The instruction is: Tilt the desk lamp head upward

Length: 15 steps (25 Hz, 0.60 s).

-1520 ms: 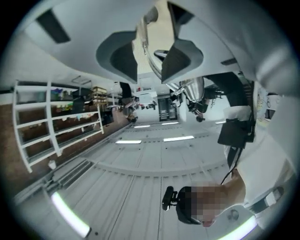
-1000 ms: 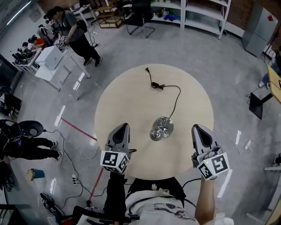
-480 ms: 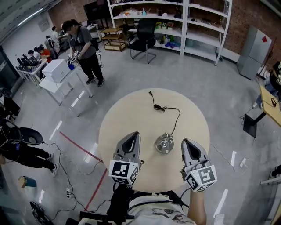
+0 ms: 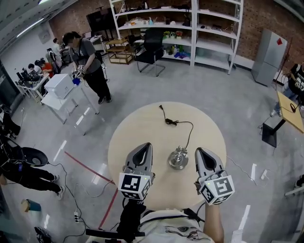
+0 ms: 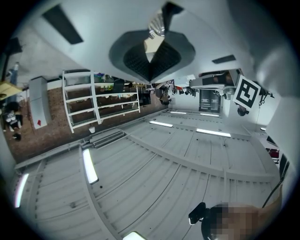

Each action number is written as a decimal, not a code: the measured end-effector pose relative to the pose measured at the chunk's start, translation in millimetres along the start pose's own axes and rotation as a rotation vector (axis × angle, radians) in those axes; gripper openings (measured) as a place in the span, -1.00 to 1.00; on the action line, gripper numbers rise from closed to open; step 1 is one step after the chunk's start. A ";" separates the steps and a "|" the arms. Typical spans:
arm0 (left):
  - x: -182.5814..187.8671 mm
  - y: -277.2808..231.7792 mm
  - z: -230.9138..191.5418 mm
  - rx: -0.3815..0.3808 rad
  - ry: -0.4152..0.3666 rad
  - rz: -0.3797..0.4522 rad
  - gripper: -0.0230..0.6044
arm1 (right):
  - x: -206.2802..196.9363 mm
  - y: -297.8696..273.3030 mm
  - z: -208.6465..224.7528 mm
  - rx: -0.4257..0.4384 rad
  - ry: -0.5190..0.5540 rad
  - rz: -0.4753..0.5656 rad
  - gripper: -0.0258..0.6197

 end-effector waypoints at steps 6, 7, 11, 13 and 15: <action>3.1 -4.9 8.6 -0.023 -0.005 0.010 -0.96 | 1.4 3.9 7.0 -0.026 0.007 -0.008 -0.91; 1.9 -5.7 9.3 -0.025 -0.004 0.009 -0.96 | 0.5 4.4 7.7 -0.027 0.009 -0.009 -0.91; 0.3 -7.5 7.4 -0.042 0.001 0.010 -0.96 | 0.8 1.2 4.0 -0.017 0.015 -0.006 -0.91; 1.7 -8.5 4.9 -0.049 0.000 0.011 -0.96 | 3.5 -2.4 0.6 -0.012 0.019 -0.003 -0.91; 2.5 -9.8 3.8 -0.054 -0.001 0.011 -0.96 | 6.1 -4.7 -1.7 -0.007 0.022 0.000 -0.91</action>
Point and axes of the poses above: the fingertips, and each gripper's own axes: y backward along the fingers, z to its right, x out of its top, the point moved 5 cm from there along y, backward along the fingers, and after that the axes turned 6 degrees about -x, right-handed, at the moved point
